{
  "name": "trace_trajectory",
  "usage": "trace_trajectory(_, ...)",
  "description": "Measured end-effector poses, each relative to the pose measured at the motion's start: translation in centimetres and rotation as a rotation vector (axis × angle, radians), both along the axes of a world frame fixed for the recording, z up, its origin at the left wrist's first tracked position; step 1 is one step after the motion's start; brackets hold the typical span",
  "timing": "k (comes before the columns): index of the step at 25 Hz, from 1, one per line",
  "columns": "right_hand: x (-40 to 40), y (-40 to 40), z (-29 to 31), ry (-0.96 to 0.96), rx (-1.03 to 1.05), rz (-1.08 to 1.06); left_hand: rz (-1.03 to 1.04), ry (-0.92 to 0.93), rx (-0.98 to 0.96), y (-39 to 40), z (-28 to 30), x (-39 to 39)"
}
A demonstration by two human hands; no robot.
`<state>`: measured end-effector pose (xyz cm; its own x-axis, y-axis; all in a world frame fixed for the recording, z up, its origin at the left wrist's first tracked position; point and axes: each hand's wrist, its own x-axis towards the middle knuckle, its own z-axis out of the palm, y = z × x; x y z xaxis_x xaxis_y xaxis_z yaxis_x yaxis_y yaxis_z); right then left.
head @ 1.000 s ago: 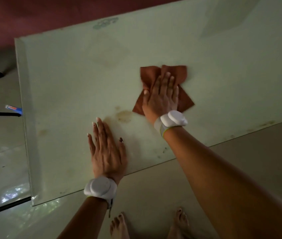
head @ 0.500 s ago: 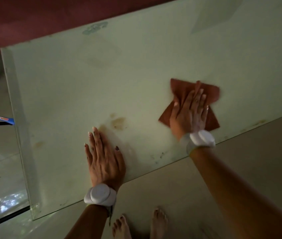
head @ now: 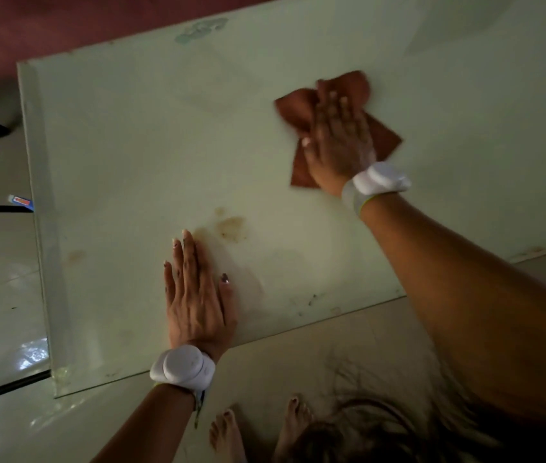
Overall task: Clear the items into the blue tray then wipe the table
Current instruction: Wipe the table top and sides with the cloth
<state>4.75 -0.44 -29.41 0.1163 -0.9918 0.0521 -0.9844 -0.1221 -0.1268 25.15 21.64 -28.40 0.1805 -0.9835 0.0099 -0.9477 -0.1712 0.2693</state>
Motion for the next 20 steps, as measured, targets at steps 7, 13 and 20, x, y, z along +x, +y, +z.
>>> trace_trajectory(7, 6.2, 12.6, 0.5, -0.061, 0.025, 0.277, 0.023, 0.041, -0.036, 0.1, 0.0, 0.4)
trace_trajectory(13, 6.6, 23.3, 1.6, -0.085, 0.118, -0.421, 0.03, 0.2, -0.111, 0.4, 0.5, 0.9)
trace_trajectory(20, 18.3, 20.5, 1.3, -0.175, 0.12, -0.364, 0.208, 0.064, -0.105, 4.1, 0.3, 12.0)
